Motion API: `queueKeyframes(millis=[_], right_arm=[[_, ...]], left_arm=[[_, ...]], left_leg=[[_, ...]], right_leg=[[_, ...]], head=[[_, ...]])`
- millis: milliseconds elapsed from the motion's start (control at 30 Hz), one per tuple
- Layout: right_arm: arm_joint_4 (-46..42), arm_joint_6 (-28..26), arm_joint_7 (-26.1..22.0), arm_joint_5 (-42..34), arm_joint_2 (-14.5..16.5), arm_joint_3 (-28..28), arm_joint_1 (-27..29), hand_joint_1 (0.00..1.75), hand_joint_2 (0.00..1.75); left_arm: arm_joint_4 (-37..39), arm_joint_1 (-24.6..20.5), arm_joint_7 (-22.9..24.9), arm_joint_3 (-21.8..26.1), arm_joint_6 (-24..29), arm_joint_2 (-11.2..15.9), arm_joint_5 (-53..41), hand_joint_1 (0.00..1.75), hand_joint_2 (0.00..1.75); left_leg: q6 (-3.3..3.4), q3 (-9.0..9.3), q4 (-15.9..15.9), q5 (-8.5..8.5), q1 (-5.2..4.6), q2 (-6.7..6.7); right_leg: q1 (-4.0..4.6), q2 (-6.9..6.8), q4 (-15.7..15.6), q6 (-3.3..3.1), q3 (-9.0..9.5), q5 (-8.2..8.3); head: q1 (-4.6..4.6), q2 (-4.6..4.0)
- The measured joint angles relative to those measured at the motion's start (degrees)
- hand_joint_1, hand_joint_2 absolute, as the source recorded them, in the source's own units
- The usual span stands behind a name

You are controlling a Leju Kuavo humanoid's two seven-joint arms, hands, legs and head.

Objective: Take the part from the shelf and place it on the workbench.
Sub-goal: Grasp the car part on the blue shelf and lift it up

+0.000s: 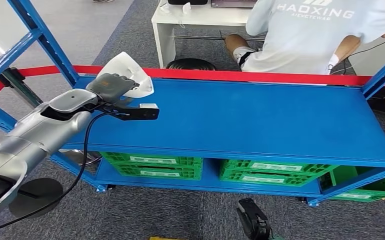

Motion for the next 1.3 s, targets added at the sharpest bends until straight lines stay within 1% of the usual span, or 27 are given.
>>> queueKeyframes(millis=[67,100,133,167,200,267,300,333,400,467,500,533,600,633,667,700,767,800,867,933,967,1033,1100,1133,1167,1200,1300], right_arm=[[-0.02,-0.01,0.0,0.01,0.0,0.0,-0.04,0.0,0.0],[-0.02,-0.02,0.01,0.01,0.0,0.0,-0.03,0.0,0.0],[-0.02,-0.03,0.01,0.01,0.0,0.0,-0.01,0.0,0.0],[-0.02,-0.04,0.02,0.02,0.0,0.0,-0.01,0.0,0.0],[-0.02,-0.05,0.02,0.02,0.0,0.0,-0.03,0.0,0.0],[-0.02,-0.08,0.02,0.03,0.08,0.0,-0.13,0.0,0.0],[-0.03,-0.09,0.03,0.04,0.16,-0.02,-0.18,0.0,0.0],[-0.03,-0.09,0.06,0.04,0.21,-0.07,-0.21,0.0,0.0],[-0.06,-0.14,0.1,0.06,0.22,-0.3,-0.23,0.0,0.0],[-0.11,-0.18,0.09,0.07,0.18,-0.61,-0.23,0.0,0.0],[-0.14,-0.17,0.07,0.07,0.18,-0.75,-0.26,0.0,0.0],[-0.16,-0.17,0.05,0.08,0.17,-0.86,-0.27,0.0,0.0],[-0.17,-0.17,0.04,0.09,0.17,-1.01,-0.24,0.0,0.0],[-0.17,-0.17,0.04,0.1,0.17,-1.05,-0.21,0.0,0.0],[-0.17,-0.17,0.04,0.1,0.17,-1.09,-0.19,0.0,0.0],[-0.17,-0.17,0.03,0.1,0.17,-1.13,-0.2,0.0,0.0],[-0.17,-0.17,0.01,0.12,0.17,-1.19,-0.27,0.0,0.0],[-0.17,-0.17,-0.01,0.13,0.17,-1.23,-0.3,0.0,0.0],[-0.17,-0.17,-0.02,0.16,0.17,-1.3,-0.28,0.0,0.0],[-0.17,-0.17,-0.02,0.16,0.17,-1.33,-0.21,0.0,0.0],[-0.17,-0.17,-0.02,0.16,0.16,-1.33,-0.19,0.0,0.0],[-0.17,-0.17,-0.02,0.16,0.15,-1.33,-0.2,0.0,0.0],[-0.17,-0.17,-0.02,0.18,0.15,-1.33,-0.21,0.0,0.0],[-0.17,-0.17,-0.02,0.18,0.15,-1.33,-0.19,0.0,0.0],[-0.17,-0.17,-0.02,0.19,0.15,-1.32,-0.17,0.0,0.0],[-0.17,-0.17,-0.02,0.21,0.15,-1.32,-0.16,0.0,0.0],[-0.17,-0.17,-0.03,0.4,0.17,-1.32,-0.31,0.0,0.0]], left_arm=[[0.0,-0.13,0.03,-0.09,-0.06,-0.19,0.07,1.75,1.75],[0.0,-0.07,0.05,-0.16,-0.1,-0.25,0.1,1.75,1.75],[0.0,0.01,0.05,-0.26,-0.14,-0.29,0.15,1.75,1.75],[0.0,0.07,0.05,-0.36,-0.15,-0.33,0.19,1.75,1.75],[0.0,0.09,0.05,-0.43,-0.15,-0.37,0.21,1.75,1.75],[0.0,-0.03,0.05,-0.48,-0.15,-0.43,0.26,1.75,1.75],[0.0,-0.11,0.08,-0.48,-0.15,-0.45,0.29,1.75,1.75],[0.0,-0.18,0.1,-0.48,-0.16,-0.45,0.34,1.75,1.75],[0.0,-0.24,0.14,-0.5,-0.17,-0.44,0.43,1.75,1.75],[0.0,-0.27,0.14,-0.5,-0.16,-0.45,0.49,1.75,1.75],[0.0,-0.29,0.14,-0.5,-0.16,-0.48,0.53,1.75,1.75],[0.0,-0.3,0.14,-0.5,-0.15,-0.51,0.58,1.75,1.75],[0.01,-0.21,0.14,-0.51,-0.17,-0.52,0.75,1.75,1.75],[0.02,-0.12,0.14,-0.52,-0.18,-0.51,0.84,1.75,1.75],[0.03,-0.05,0.14,-0.52,-0.19,-0.51,0.93,1.75,1.75],[0.04,-0.03,0.14,-0.52,-0.2,-0.51,1.01,1.75,1.75],[0.04,-0.2,0.14,-0.52,-0.2,-0.52,1.07,1.75,1.75],[0.04,-0.35,0.14,-0.52,-0.2,-0.55,1.09,1.75,1.75],[0.04,-0.5,0.14,-0.54,-0.2,-0.63,1.14,1.75,1.75],[0.04,-0.47,0.14,-0.56,-0.2,-0.67,1.15,1.75,1.75],[0.04,-0.48,0.14,-0.57,-0.2,-0.67,1.15,1.75,1.75],[0.04,-0.51,0.14,-0.57,-0.2,-0.7,1.14,1.75,1.75],[0.05,-0.42,0.14,-0.61,-0.21,-0.77,1.14,1.75,1.75],[0.05,-0.32,0.14,-0.65,-0.23,-0.78,1.14,1.75,1.75],[0.07,-0.23,0.14,-0.71,-0.26,-0.78,1.14,1.75,1.75],[0.08,-0.16,0.14,-0.77,-0.28,-0.77,1.14,1.75,1.75],[0.09,-0.29,0.14,-0.92,-0.31,-0.77,1.14,1.75,1.75]], left_leg=[[0.08,-0.01,-0.08,0.08,0.23,0.03],[0.04,-0.02,-0.06,0.06,0.33,0.04],[-0.07,-0.02,-0.03,0.01,0.47,0.03],[-0.25,-0.01,0.04,-0.07,0.67,0.02],[-0.55,0.02,0.2,-0.22,0.94,0.0],[-1.53,-0.09,0.97,-0.76,1.4,-0.07],[-2.03,-0.27,1.38,-0.97,1.46,-0.14],[-2.47,-0.45,1.65,-1.07,1.45,-0.19],[-3.05,-0.68,1.58,-0.94,1.45,-0.27],[-3.47,-1.04,2.22,-1.68,1.54,-0.17],[-3.55,-1.87,4.03,-2.94,1.49,-0.11],[-3.55,-3.31,7.13,-4.73,1.39,-0.05],[-3.35,-7.17,15.15,-8.29,1.13,-0.03],[-3.15,-8.53,17.82,-8.97,1.01,-0.03],[-2.85,-8.93,18.49,-8.53,0.87,-0.03],[-2.46,-8.22,16.87,-7.06,0.68,-0.03],[-1.54,-4.63,9.71,-3.27,0.15,-0.03],[-1.28,-2.95,6.25,-2.09,-0.03,-0.02],[-1.12,-1.55,2.98,-1.44,-0.3,-0.03],[-0.82,-1.69,2.59,-1.11,-0.26,-0.03],[-0.51,-1.74,2.46,-0.86,-0.17,-0.02],[0.0,-1.83,2.24,-0.42,0.08,0.02],[0.23,-2.03,2.24,-0.24,0.08,0.02],[0.26,-2.12,2.25,-0.17,0.08,0.02],[0.24,-2.18,2.26,-0.09,0.08,0.02],[0.16,-2.22,2.28,-0.01,0.1,0.02],[-0.33,-2.39,2.47,0.2,0.05,-0.01]], right_leg=[[-0.24,-0.07,7.34,0.55,-3.31,-3.59],[-0.39,-0.09,10.92,0.85,-5.0,-4.9],[-0.54,-0.11,12.92,1.14,-5.99,-5.25],[-0.71,-0.13,12.57,1.41,-5.87,-4.46],[-0.93,-0.18,9.87,1.74,-4.59,-2.72],[-1.35,-0.13,2.09,2.43,-0.66,0.49],[-1.42,0.05,-0.45,2.28,0.69,1.17],[-1.39,0.25,-1.57,1.91,1.27,1.19],[-1.15,0.57,-1.23,0.52,0.96,0.95],[-1.12,0.59,-1.09,-0.45,0.68,0.99],[-1.15,0.58,-1.12,-0.86,0.64,1.04],[-1.13,0.57,-1.16,-1.19,0.61,1.08],[-0.94,0.52,-1.17,-1.59,0.51,1.16],[-0.81,0.51,-1.17,-1.71,0.47,1.19],[-0.67,0.5,-1.17,-1.79,0.44,1.24],[-0.55,0.5,-1.17,-1.85,0.42,1.3],[-0.3,0.51,-1.14,-1.76,0.37,1.43],[-0.14,0.52,-1.05,-1.63,0.25,1.5],[0.03,0.52,-1.1,-1.13,-0.02,1.77],[-0.07,0.47,-1.38,-0.51,-0.26,2.05],[-0.11,0.35,-1.03,-0.21,-0.51,1.69],[-0.15,0.05,3.03,0.3,-2.27,-1.02],[-0.18,-0.1,10.73,0.69,-5.3,-4.97],[-0.18,-0.11,13.67,0.81,-6.42,-6.08],[-0.17,-0.12,14.68,0.86,-6.61,-6.19],[-0.19,-0.14,13.31,0.87,-5.6,-5.26],[-0.23,-0.17,2.21,0.67,0.71,-1.08]], head=[[0.03,0.0],[0.02,0.0],[0.0,0.0],[0.01,0.0],[0.0,-0.01],[0.09,-0.01],[0.13,-0.01],[0.09,0.0],[-0.12,0.0],[-0.29,0.01],[-0.34,0.01],[-0.39,0.0],[-0.41,0.0],[-0.41,0.0],[-0.42,0.0],[-0.42,-0.01],[-0.43,-0.01],[-0.42,-0.01],[-0.4,0.01],[-0.4,0.01],[-0.36,0.0],[-0.15,0.0],[0.02,-0.01],[0.03,-0.01],[0.07,-0.01],[0.06,-0.01],[0.08,-0.01]])
